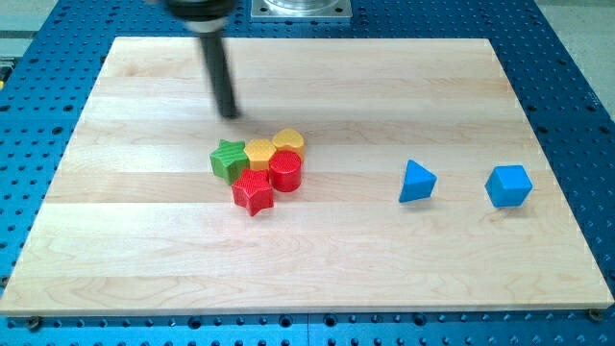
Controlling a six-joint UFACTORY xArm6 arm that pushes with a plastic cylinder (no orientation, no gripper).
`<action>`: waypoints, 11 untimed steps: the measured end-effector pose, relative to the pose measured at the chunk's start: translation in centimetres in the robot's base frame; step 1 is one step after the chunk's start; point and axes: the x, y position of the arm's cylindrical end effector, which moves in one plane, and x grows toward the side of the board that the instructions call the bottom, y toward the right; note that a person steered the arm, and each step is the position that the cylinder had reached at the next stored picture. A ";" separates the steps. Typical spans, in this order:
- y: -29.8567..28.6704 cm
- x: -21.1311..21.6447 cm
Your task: Push the yellow heart close to the red circle
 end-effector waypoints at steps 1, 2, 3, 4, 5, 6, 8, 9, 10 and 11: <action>12.6 0.0; 23.9 3.4; 22.6 5.9; 17.3 2.0; 8.7 3.9; 7.3 6.4; 3.7 6.5; 1.9 7.6; 4.2 7.3; 9.8 6.9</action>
